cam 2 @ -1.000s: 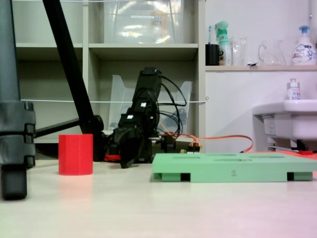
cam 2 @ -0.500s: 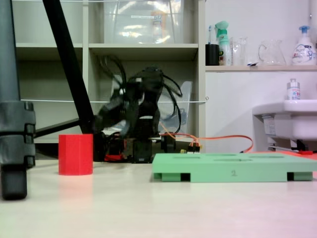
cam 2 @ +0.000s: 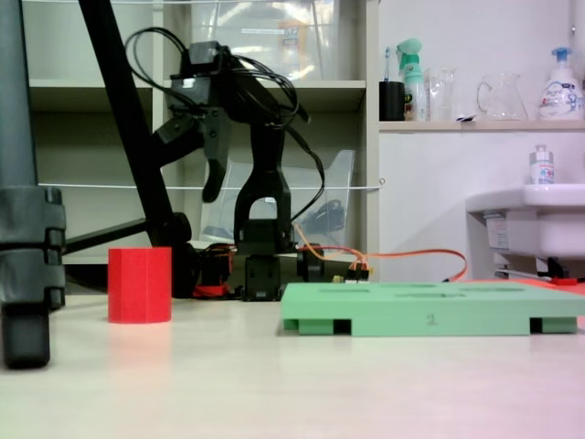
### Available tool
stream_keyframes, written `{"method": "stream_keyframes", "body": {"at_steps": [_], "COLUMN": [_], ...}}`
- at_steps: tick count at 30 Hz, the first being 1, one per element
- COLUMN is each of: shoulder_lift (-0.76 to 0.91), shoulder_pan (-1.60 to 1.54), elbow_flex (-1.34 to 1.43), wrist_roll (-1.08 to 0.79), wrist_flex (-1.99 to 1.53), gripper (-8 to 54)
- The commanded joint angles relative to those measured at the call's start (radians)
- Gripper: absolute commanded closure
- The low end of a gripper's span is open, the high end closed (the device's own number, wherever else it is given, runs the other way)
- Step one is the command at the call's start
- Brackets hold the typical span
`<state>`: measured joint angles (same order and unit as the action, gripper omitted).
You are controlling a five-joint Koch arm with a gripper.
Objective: Put the octagonal pillar block into the corresponding hole
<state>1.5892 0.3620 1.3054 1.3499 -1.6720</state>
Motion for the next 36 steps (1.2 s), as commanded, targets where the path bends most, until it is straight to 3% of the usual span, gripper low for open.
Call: {"method": "stream_keyframes", "body": {"at_steps": [1, 7, 36], "shoulder_lift": [-0.043, -0.179, -0.388], "shoulder_pan": [0.034, 0.089, 0.000], "elbow_flex": [-0.064, -0.101, -0.118], "wrist_roll": [-0.005, -0.101, -0.100], "wrist_flex": [-0.037, 0.014, 0.273], "gripper": [-6.7, -6.7, -6.5]}}
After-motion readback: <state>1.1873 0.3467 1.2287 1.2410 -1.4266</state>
